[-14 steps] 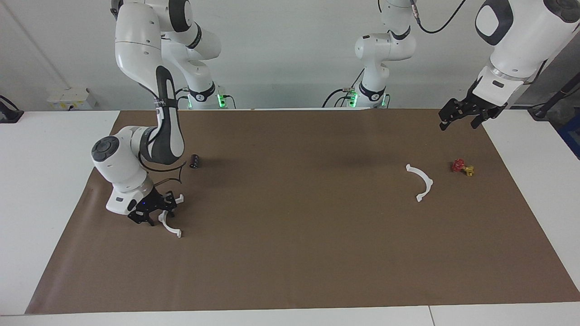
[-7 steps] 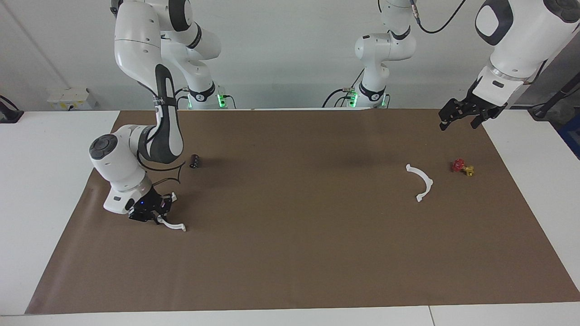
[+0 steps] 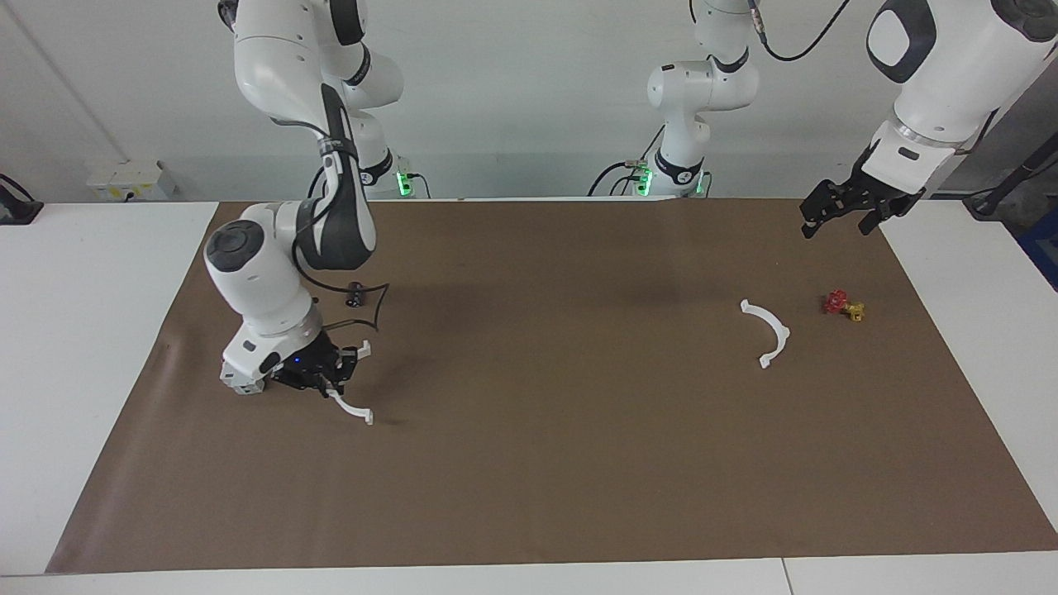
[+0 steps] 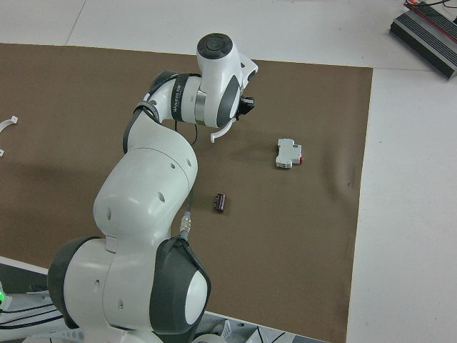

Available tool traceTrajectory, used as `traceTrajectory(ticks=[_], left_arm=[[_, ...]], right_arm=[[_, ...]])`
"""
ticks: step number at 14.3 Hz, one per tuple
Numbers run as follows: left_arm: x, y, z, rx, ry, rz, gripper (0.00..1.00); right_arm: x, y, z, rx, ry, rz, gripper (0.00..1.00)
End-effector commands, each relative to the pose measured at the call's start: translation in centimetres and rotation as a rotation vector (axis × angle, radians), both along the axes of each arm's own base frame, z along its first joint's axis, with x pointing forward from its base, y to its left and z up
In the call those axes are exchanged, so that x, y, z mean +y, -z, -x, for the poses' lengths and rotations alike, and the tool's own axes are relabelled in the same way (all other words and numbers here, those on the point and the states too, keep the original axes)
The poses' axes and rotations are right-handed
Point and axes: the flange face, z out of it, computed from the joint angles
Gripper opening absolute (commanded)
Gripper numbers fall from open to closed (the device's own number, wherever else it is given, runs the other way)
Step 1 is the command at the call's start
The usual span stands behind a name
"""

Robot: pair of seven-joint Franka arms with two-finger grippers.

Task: Assemble drain pipe with both arms
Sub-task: 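Carry the white half-ring with the right gripper toward the table center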

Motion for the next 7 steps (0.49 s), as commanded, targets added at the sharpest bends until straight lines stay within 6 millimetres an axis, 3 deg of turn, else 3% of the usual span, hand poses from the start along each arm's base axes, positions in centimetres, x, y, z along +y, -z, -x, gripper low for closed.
traceTrajectory(ticks=[1,5,7], left_arm=[[0.0,0.0,0.6,-0.017,-0.009,0.009,1.0],[0.0,0.0,0.6,-0.019,-0.01,0.009,1.0],[0.0,0.0,0.6,-0.019,-0.01,0.009,1.0]], right_arm=[[6.3,-0.5,1.2,0.006,0.075,0.007,0.0],[16.1,0.6,4.0,0.007,0.144,-0.008,0.0],[19.9,1.6,5.3,-0.001,0.128,-0.012,0.0]])
